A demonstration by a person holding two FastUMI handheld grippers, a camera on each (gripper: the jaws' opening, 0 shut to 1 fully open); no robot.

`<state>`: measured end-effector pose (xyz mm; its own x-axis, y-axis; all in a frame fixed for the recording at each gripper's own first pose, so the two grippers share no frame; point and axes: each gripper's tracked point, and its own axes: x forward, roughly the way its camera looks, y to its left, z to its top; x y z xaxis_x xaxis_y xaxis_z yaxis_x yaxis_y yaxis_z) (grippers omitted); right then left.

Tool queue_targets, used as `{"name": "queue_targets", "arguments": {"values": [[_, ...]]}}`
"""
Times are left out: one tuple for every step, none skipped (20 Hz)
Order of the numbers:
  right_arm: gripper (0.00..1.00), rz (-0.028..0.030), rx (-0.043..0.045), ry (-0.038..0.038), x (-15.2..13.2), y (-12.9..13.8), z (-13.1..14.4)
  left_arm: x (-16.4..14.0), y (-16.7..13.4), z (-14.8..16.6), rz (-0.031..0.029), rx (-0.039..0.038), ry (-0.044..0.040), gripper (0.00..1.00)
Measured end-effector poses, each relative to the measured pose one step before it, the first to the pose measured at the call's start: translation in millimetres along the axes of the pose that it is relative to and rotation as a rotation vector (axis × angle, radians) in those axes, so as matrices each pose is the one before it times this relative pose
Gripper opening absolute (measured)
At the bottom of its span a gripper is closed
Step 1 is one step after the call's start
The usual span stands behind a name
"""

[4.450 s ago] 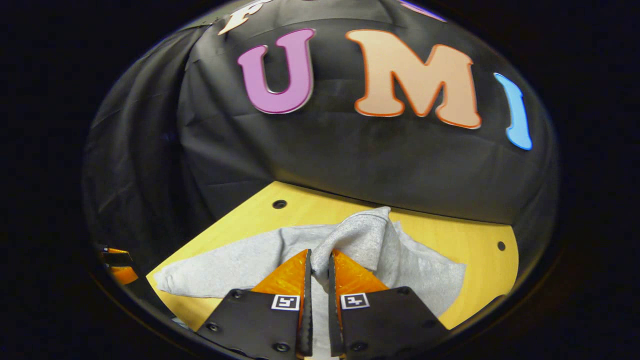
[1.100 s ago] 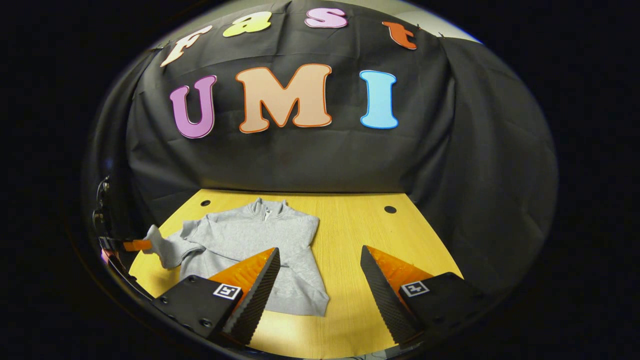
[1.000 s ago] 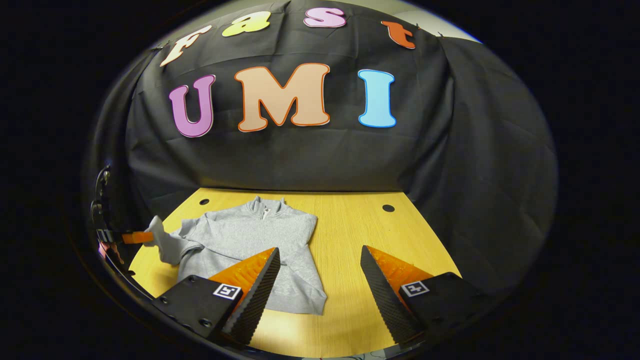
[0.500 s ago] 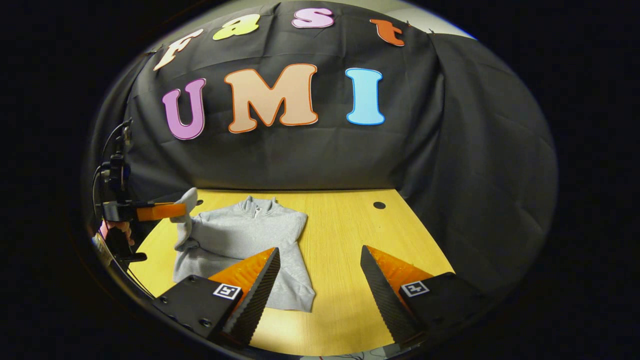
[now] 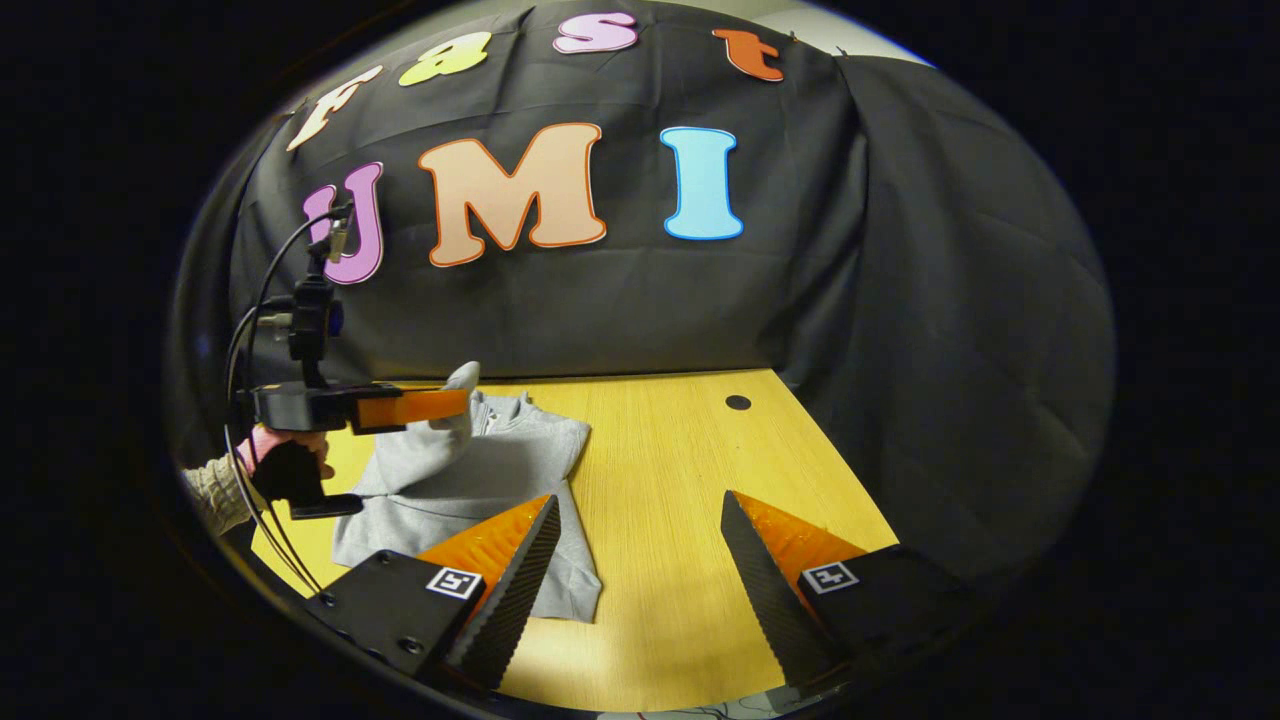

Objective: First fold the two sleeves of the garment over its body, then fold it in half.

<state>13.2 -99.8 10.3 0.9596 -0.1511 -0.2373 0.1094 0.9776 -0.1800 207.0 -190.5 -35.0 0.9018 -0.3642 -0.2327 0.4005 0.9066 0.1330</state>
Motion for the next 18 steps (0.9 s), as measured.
{"name": "queue_targets", "arguments": {"values": [[1.0, -0.00294, 0.00287, 0.00308, 1.73, -1.69, -1.7, 12.64, -2.35, -1.53, -0.00193, -0.00099, 0.00797, 0.0], [1.0, -0.00062, 0.00276, 0.00288, 1.9, -2.33, -0.88, 14.44, -2.42, -3.97, -0.00181, -0.00258, 0.01086, 0.0], [1.0, -0.00026, 0.00234, 0.00376, 2.25, -1.96, -1.45, 12.08, -0.49, -5.31, 0.0029, -0.00002, 0.01382, 0.0], [1.0, -0.00136, 0.0018, 0.00328, 2.13, -1.16, -0.83, 11.78, 0.61, -4.83, 0.00499, 0.00574, 0.01179, 0.0], [1.0, -0.00085, 0.00315, 0.00545, 2.65, -1.88, -2.55, 11.94, 2.57, -6.37, 0.01068, 0.00617, 0.01654, 0.0], [1.0, 0.00178, 0.00376, 0.00466, 2.42, -1.07, -2.27, 11.88, 2.82, -6.32, 0.01128, 0.00208, 0.0191, 0.0], [1.0, -0.00093, 0.00345, 0.0031, 2.37, -1.24, -1.49, 9.08, 2.86, -6.2, 0.01343, -0.00252, 0.02033, 0.0], [1.0, 0.00113, 0.00433, 0.00486, 1.01, -1.81, -3.45, 12.28, 4.0, -6.3, 0.0107, -0.00427, 0.01901, 0.0], [1.0, 0.00123, 0.00178, 0.00543, 0.65, -0.95, -2.64, 8.56, 3.71, -6.71, 0.01239, -0.00403, 0.01326, 0.02], [1.0, 0.00084, -0.00069, 0.00569, 2.04, -0.85, -3.16, 7.3, 4.58, -4.25, 0.01216, -0.0035, 0.0128, 0.04], [1.0, 0.00162, -0.00272, 0.00748, 2.42, 0.49, -2.95, 6.03, 2.14, -4.78, 0.00189, -0.00584, 0.00812, 0.09], [1.0, 0.00442, -0.00224, 0.00755, 2.71, 1.55, -3.49, 4.63, 1.71, -2.4, -0.00611, -0.0063, 0.00488, 0.1], [0.98, 0.00822, -0.00175, 0.00799, 2.44, 2.62, -2.7, -1.36, -0.9, -0.19, -0.01077, -0.00909, -0.00101, 0.32], [0.98, 0.00817, -0.00372, 0.00762, 1.82, 2.8, -2.86, -1.4, -0.62, 0.58, 0.00121, -0.00497, -0.00356, 0.54], [0.98, 0.00697, -0.00681, 0.0071, 3.33, 3.2, -3.47, -0.73, 4.74, 2.72, 0.00865, 0.0022, -0.00715, 0.77], [1.0, 0.00662, -0.00731, 0.00633, 2.88, 3.25, -2.39, -6.07, 2.6, 2.84, 0.00639, -0.00025, -0.01667, 0.99], [1.0, 0.00855, -0.00577, 0.00522, 3.11, 2.19, -2.16, -7.15, 5.21, 5.12, 0.00724, -0.00138, -0.01987, 0.95], [0.98, 0.01076, -0.00333, 0.00385, 1.8, 4.32, -1.2, -9.69, 4.34, 4.35, 0.00362, -0.00025, -0.01456, 0.95]]}}
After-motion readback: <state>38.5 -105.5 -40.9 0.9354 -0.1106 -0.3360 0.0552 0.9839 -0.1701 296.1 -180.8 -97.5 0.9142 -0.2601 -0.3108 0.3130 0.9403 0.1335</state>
